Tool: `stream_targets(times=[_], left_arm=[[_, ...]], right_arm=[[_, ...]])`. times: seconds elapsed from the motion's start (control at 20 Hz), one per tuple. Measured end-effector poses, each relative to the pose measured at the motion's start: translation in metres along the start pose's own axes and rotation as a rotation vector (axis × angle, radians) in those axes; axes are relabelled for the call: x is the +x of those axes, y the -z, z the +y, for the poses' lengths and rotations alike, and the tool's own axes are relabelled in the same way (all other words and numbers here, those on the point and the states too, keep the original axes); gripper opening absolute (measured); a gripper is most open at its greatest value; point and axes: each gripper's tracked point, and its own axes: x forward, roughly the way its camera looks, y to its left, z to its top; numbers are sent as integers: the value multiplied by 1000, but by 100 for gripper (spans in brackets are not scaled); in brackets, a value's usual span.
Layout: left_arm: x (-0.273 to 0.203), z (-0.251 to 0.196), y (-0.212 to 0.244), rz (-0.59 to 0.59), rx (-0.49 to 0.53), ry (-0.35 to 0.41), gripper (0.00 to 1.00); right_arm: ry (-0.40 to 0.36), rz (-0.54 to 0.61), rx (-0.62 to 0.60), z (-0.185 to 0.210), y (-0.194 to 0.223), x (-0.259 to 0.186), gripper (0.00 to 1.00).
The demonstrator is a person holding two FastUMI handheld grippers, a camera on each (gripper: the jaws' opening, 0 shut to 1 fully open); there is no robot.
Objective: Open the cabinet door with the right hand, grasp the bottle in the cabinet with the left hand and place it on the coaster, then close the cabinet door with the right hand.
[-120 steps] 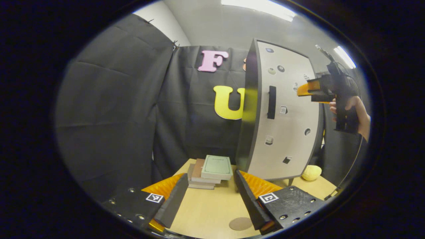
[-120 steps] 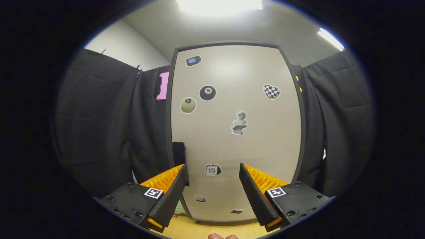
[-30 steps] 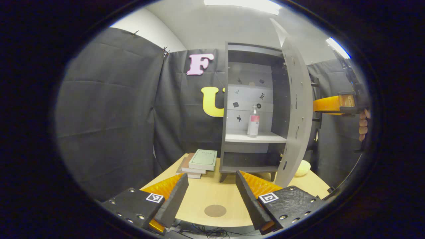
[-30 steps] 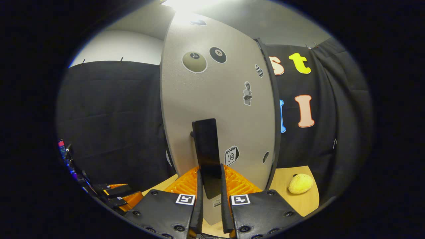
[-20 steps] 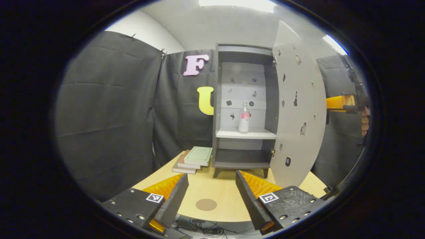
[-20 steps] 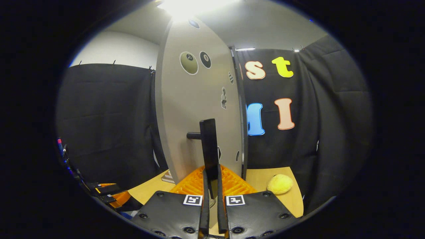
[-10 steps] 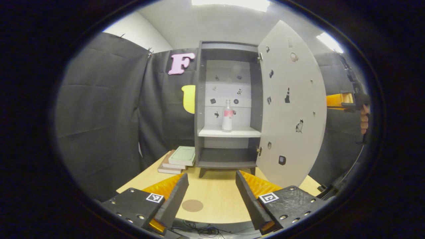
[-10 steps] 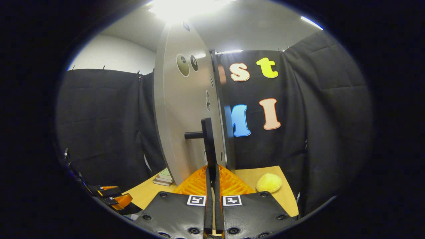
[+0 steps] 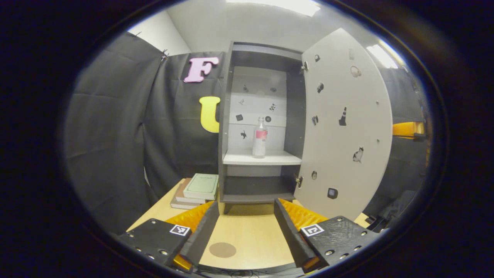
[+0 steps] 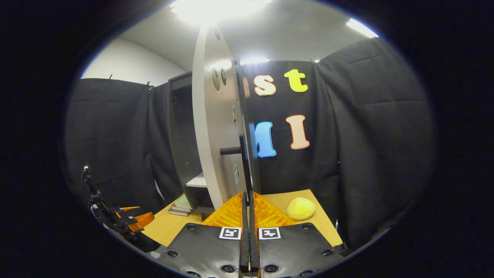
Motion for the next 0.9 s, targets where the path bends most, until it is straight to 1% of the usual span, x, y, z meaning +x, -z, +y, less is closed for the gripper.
stream_targets(times=[0.05,0.1,0.15,0.2,0.25,0.3,0.35,0.4,0.45,0.55,0.6,0.65,0.7,0.75,0.8,0.85,0.9], left_arm=[[6,6,-2,-3,-5,18,86],[14,13,-2,-3,-12,37,87],[21,19,-1,4,-18,52,88],[26,27,-2,8,-23,61,87],[31,34,-5,4,-27,70,87],[37,40,-8,-5,-33,79,89],[43,46,-10,-11,-37,84,89],[47,52,-11,-16,-39,89,89],[51,57,-13,-22,-40,89,89],[57,65,-18,-32,-38,88,88],[60,67,-17,-29,-38,88,88],[63,70,-19,-31,-39,85,86],[67,70,-24,-34,-40,86,88],[70,70,-27,-34,-41,89,88],[73,69,-30,-34,-39,92,86],[77,68,-35,-39,-32,93,86],[81,67,-41,-47,-22,89,88]], right_arm=[[40,-3,-2,-5,1,-7,5],[84,-2,3,-9,3,-12,3],[121,-5,19,-13,2,-16,3],[152,-14,38,-15,-3,-16,0],[184,-31,52,-18,-10,-18,3],[220,-50,55,-24,-16,-20,2],[254,-64,50,-32,-23,-23,0],[276,-69,44,-36,-27,-21,0],[296,-67,37,-41,-31,-20,8],[328,-72,32,-52,-40,-18,8],[339,-77,29,-57,-45,-17,0],[347,-82,21,-63,-50,-13,0],[354,-83,11,-68,-53,-9,0],[359,-86,1,-73,-56,-4,2],[362,-91,-4,-79,-59,2,0],[361,-96,1,-84,-62,9,3],[352,-103,12,-88,-64,18,2]])
